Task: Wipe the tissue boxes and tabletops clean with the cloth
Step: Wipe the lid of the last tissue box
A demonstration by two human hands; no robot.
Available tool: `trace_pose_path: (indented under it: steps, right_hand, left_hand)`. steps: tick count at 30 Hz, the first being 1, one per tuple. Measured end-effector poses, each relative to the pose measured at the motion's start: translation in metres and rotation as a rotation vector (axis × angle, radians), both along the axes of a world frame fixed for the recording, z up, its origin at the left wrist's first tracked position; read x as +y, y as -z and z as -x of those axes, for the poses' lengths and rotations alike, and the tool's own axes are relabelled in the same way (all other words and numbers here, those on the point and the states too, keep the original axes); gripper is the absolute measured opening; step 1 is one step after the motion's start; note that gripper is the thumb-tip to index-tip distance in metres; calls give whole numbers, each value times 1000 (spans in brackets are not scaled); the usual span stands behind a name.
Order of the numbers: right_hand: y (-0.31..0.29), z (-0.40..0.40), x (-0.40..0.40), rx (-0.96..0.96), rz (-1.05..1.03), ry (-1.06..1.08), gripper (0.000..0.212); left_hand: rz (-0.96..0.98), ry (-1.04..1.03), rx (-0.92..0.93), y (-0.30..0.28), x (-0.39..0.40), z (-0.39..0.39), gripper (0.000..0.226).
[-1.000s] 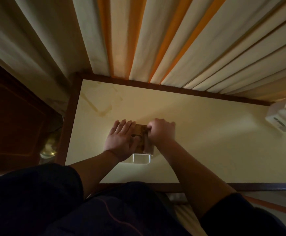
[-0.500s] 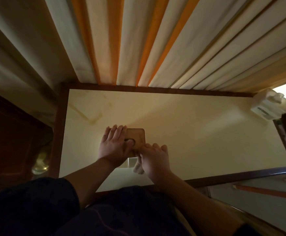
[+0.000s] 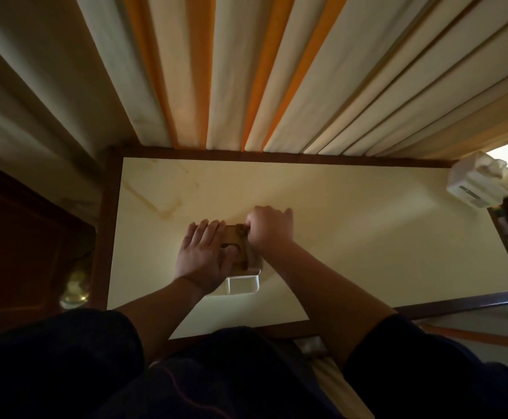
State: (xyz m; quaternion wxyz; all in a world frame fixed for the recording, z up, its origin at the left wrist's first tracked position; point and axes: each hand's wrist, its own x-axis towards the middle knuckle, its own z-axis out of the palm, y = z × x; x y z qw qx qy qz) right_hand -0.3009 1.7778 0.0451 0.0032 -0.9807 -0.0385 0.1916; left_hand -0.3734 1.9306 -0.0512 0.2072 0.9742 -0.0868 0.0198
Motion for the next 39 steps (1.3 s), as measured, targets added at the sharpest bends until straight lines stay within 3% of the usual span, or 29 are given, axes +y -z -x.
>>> trace_pose_path:
  steps: [4, 9, 14, 17, 22, 24, 27, 30, 35, 39]
  right_hand:
    - [19, 23, -6, -112, -127, 35, 14]
    - [35, 74, -19, -104, -153, -30, 20]
    - [30, 109, -34, -105, -179, -55, 8]
    - [9, 97, -31, 66, -119, -102, 10]
    - [2, 54, -13, 87, 15, -79, 3]
    - [0, 38, -6, 84, 22, -68, 12]
    - [2, 13, 0, 15, 13, -34, 4]
    - [8, 2, 5, -53, -6, 4, 16]
    - [41, 42, -7, -248, -128, 12, 18]
    - [46, 74, -18, -215, -106, -31, 24]
  left_hand:
    - [-1, 2, 3, 1, -1, -1, 65]
    - [-25, 5, 5, 1, -1, 0, 65]
    - [-33, 5, 15, 0, -2, 0, 67]
    - [-31, 4, 14, 1, -1, 0, 67]
    - [-41, 15, 17, 1, -1, -2, 63]
    - [-40, 17, 7, 2, 0, 0, 63]
    - [-26, 12, -13, 1, 0, 0, 63]
    - [-25, 0, -8, 1, -2, -1, 62]
    - [-17, -19, 20, 1, -4, -1, 63]
    - [-24, -14, 35, 1, -3, -1, 65]
